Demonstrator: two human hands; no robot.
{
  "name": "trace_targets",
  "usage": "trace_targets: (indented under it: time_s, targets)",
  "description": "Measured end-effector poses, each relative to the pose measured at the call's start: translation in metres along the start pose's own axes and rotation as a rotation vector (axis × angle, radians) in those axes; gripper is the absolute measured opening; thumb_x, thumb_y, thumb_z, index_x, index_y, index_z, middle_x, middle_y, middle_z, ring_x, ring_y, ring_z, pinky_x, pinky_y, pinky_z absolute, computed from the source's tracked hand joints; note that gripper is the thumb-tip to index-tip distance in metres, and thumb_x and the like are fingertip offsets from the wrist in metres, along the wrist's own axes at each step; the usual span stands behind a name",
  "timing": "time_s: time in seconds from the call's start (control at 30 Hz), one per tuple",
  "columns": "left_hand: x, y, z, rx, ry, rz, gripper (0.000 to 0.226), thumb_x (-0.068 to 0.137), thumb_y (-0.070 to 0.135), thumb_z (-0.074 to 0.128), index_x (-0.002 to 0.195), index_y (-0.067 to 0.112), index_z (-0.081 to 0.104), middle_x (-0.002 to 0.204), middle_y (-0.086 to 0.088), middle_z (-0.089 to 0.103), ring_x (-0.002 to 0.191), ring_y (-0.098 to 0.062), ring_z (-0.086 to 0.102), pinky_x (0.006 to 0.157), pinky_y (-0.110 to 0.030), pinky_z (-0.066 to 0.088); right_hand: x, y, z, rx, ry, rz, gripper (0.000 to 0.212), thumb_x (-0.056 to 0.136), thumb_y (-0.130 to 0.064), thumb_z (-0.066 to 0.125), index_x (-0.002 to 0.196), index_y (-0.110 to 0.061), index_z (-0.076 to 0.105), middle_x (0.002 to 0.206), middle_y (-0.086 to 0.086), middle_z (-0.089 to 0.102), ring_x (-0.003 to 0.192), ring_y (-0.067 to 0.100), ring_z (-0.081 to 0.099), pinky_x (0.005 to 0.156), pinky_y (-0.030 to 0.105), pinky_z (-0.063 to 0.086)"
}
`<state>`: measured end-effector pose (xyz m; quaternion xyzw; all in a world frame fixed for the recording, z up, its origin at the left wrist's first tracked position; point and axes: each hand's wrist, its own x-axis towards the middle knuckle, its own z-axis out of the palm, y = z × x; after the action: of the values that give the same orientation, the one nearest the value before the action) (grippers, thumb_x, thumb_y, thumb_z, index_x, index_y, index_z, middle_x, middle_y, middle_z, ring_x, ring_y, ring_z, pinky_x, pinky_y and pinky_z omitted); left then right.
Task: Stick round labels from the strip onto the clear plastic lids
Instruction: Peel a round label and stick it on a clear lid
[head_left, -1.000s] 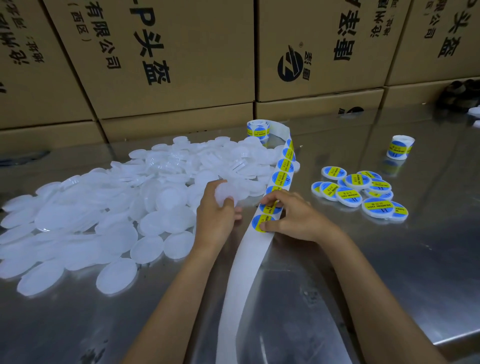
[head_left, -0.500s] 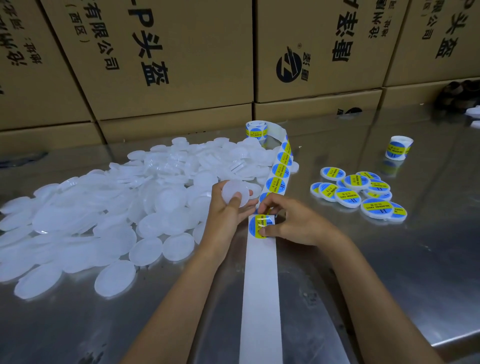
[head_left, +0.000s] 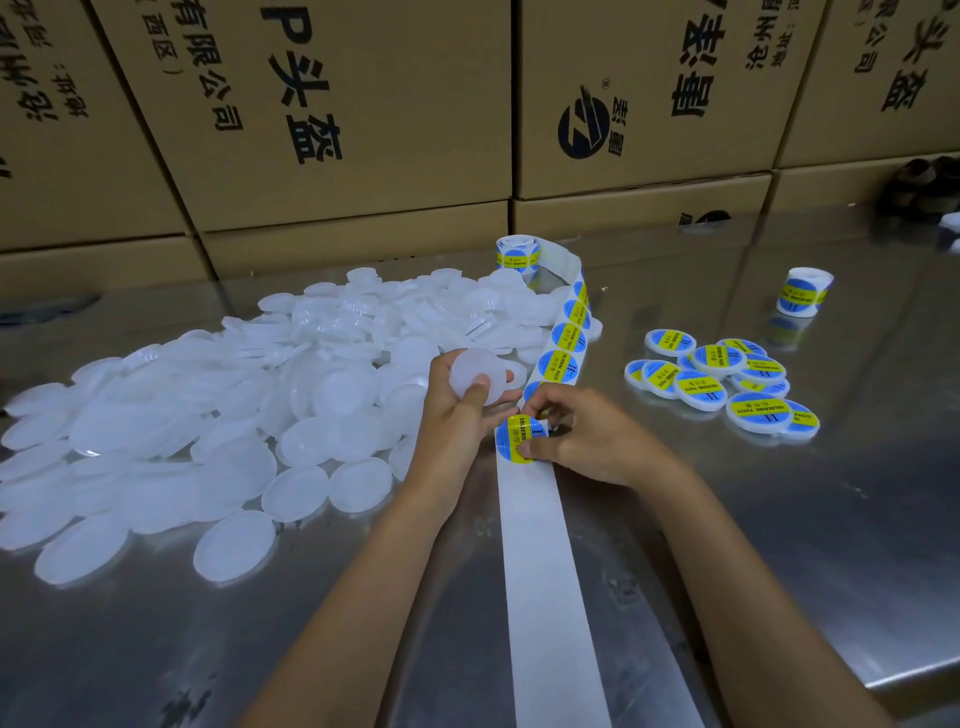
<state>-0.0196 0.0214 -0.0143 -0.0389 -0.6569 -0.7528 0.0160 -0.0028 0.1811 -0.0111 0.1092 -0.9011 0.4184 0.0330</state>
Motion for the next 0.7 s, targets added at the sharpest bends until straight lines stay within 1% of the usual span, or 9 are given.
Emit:
trace_targets:
  time_s: [0.07, 0.13, 0.23, 0.33, 0.4, 0.47, 0.57, 0.63, 0.7]
  targets:
    - [0.000, 0.001, 0.000, 0.029, 0.009, 0.002, 0.031, 0.107, 0.010, 0.043, 0.136, 0.021, 0.042, 0.130, -0.014, 0.064, 0.098, -0.026, 0.075, 0.093, -0.050, 0.058, 0.000, -0.001, 0.000, -0.006, 0.010, -0.010, 0.027, 0.078, -0.021, 0.082, 0.078, -0.035, 0.059, 0.077, -0.021, 0.057, 0.076, 0.002, 0.053, 0.073, 0.019, 0.043]
    - [0.000, 0.001, 0.000, 0.054, 0.015, 0.002, 0.032, 0.106, 0.011, 0.044, 0.137, 0.020, 0.042, 0.133, -0.015, 0.061, 0.104, -0.031, 0.072, 0.096, -0.053, 0.055, 0.000, -0.001, 0.001, 0.003, 0.016, -0.014, 0.024, 0.078, -0.022, 0.082, 0.078, -0.033, 0.060, 0.080, -0.019, 0.059, 0.077, 0.004, 0.053, 0.074, 0.022, 0.046]
    - [-0.001, 0.002, -0.001, 0.050, 0.007, 0.000, 0.031, 0.106, 0.010, 0.043, 0.137, 0.018, 0.042, 0.133, -0.017, 0.061, 0.109, -0.036, 0.069, 0.096, -0.055, 0.054, 0.000, -0.002, 0.001, 0.017, 0.018, -0.019, 0.022, 0.077, -0.022, 0.082, 0.084, -0.031, 0.062, 0.086, -0.018, 0.060, 0.079, 0.007, 0.054, 0.077, 0.026, 0.048]
    - [-0.001, 0.004, 0.000, 0.032, 0.004, -0.029, 0.033, 0.107, 0.011, 0.042, 0.139, 0.020, 0.041, 0.137, -0.017, 0.058, 0.114, -0.038, 0.066, 0.097, -0.057, 0.054, -0.001, -0.002, 0.001, 0.062, 0.010, -0.033, 0.027, 0.076, -0.018, 0.081, 0.090, -0.030, 0.063, 0.088, -0.013, 0.062, 0.077, 0.010, 0.055, 0.080, 0.035, 0.051]
    - [-0.001, 0.005, -0.001, -0.011, -0.012, -0.058, 0.033, 0.107, 0.009, 0.040, 0.139, 0.019, 0.041, 0.133, -0.017, 0.062, 0.104, -0.036, 0.071, 0.094, -0.056, 0.056, -0.001, -0.003, 0.001, 0.056, 0.013, -0.046, 0.028, 0.076, -0.016, 0.080, 0.088, -0.032, 0.062, 0.089, -0.012, 0.062, 0.079, 0.013, 0.055, 0.082, 0.038, 0.052]
    - [-0.002, 0.006, -0.002, -0.068, -0.041, -0.066, 0.031, 0.107, 0.008, 0.038, 0.137, 0.016, 0.041, 0.124, -0.017, 0.068, 0.091, -0.031, 0.075, 0.086, -0.049, 0.060, -0.001, -0.003, 0.001, 0.055, 0.017, -0.061, 0.025, 0.075, -0.013, 0.078, 0.085, -0.029, 0.062, 0.089, -0.011, 0.063, 0.083, 0.013, 0.055, 0.084, 0.039, 0.052]
    - [-0.003, 0.008, -0.003, -0.111, -0.070, -0.082, 0.029, 0.108, 0.008, 0.035, 0.135, 0.016, 0.041, 0.120, -0.017, 0.070, 0.095, -0.034, 0.074, 0.083, -0.045, 0.061, -0.001, -0.006, 0.001, 0.103, 0.015, -0.054, 0.019, 0.075, -0.008, 0.077, 0.081, -0.021, 0.064, 0.090, -0.002, 0.063, 0.081, 0.012, 0.054, 0.082, 0.036, 0.050]
    - [-0.003, 0.009, -0.003, -0.118, -0.079, -0.099, 0.030, 0.108, 0.008, 0.034, 0.136, 0.017, 0.040, 0.122, -0.018, 0.069, 0.101, -0.038, 0.072, 0.086, -0.047, 0.060, -0.001, -0.009, 0.001, 0.161, 0.018, -0.040, 0.016, 0.077, -0.005, 0.076, 0.079, -0.016, 0.065, 0.089, 0.003, 0.063, 0.075, 0.011, 0.052, 0.074, 0.028, 0.048]
    - [-0.003, 0.009, -0.003, -0.124, -0.078, -0.111, 0.030, 0.108, 0.007, 0.035, 0.136, 0.016, 0.041, 0.123, -0.021, 0.068, 0.103, -0.039, 0.070, 0.085, -0.049, 0.060, -0.001, -0.011, -0.001, 0.249, 0.027, -0.004, 0.013, 0.079, -0.004, 0.075, 0.080, -0.012, 0.066, 0.079, -0.001, 0.063, 0.071, 0.009, 0.052, 0.071, 0.022, 0.045]
